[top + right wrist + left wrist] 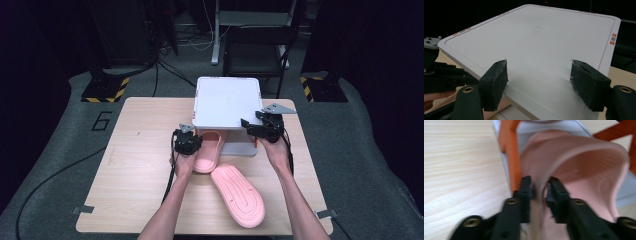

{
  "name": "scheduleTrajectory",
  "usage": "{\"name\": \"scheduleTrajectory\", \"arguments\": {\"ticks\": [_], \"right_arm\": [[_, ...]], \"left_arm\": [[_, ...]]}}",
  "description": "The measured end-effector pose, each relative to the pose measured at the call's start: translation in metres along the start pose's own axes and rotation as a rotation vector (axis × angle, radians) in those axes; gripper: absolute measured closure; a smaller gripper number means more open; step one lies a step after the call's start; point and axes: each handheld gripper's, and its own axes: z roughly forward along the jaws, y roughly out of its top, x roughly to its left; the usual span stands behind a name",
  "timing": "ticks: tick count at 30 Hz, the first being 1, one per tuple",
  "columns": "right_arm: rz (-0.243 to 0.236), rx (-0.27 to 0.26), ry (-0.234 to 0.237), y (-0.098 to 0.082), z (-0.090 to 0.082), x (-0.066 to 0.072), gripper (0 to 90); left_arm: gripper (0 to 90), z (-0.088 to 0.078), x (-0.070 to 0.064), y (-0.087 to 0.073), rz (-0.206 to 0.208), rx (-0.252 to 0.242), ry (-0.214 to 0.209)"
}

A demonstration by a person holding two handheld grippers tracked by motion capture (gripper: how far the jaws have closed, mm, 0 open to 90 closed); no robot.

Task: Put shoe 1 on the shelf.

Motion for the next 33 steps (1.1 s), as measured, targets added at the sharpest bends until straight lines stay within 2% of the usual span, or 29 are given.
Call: {"name": "scheduleTrajectory", "arguments": {"ticks": [2, 6, 9, 11, 13, 16, 18, 20, 22, 24, 26, 28, 29, 33], "right_arm": [[0.000, -0.009, -0.003, 0.000, 0.001, 0.001, 28.6], [0.006, -0.003, 0.000, 0.000, 0.000, 0.001, 28.5], [0.001, -0.006, 0.006, 0.000, 0.001, 0.001, 28.6], [0.002, -0.009, 0.005, 0.000, 0.001, 0.001, 28.7], [0.001, -0.006, 0.005, 0.000, 0.001, 0.002, 28.6], [-0.009, -0.003, 0.004, 0.000, 0.001, 0.002, 28.5], [-0.014, 0.005, 0.003, 0.000, 0.000, 0.003, 28.5], [-0.011, 0.006, 0.003, 0.000, 0.000, 0.003, 28.6], [-0.008, -0.002, 0.002, 0.000, 0.000, 0.003, 28.6], [-0.010, 0.009, 0.002, 0.000, 0.000, 0.003, 28.4], [-0.011, 0.005, 0.000, 0.000, 0.000, 0.003, 28.4], [-0.013, 0.008, 0.002, -0.001, -0.001, 0.003, 28.4], [-0.013, 0.007, 0.002, -0.001, -0.002, 0.002, 28.4], [-0.007, 0.015, -0.005, -0.001, -0.003, 0.002, 28.3]], "left_arm": [[80.5, 0.001, -0.002, 0.001, 0.021, -0.014, 0.037], [83.3, 0.005, -0.001, 0.002, -0.048, -0.050, 0.072], [83.1, 0.008, 0.000, 0.003, -0.079, -0.073, 0.085], [82.3, 0.011, 0.002, 0.003, -0.094, -0.088, 0.078], [80.5, 0.014, 0.004, 0.002, -0.112, -0.089, 0.052], [78.0, 0.016, 0.006, 0.002, -0.118, -0.091, 0.030], [73.9, 0.015, 0.006, 0.002, -0.111, -0.090, -0.003], [65.9, 0.009, 0.005, 0.000, -0.073, -0.123, -0.004], [59.7, 0.001, 0.007, -0.002, -0.053, -0.142, -0.047], [51.7, -0.007, 0.008, -0.005, -0.014, -0.149, -0.081], [43.0, -0.017, 0.009, -0.010, 0.035, -0.137, -0.108], [35.2, -0.027, 0.010, -0.019, 0.104, -0.118, -0.119], [30.8, -0.032, 0.010, -0.026, 0.141, -0.105, -0.144], [20.5, -0.044, 0.008, -0.043, 0.209, -0.060, -0.202]]}}
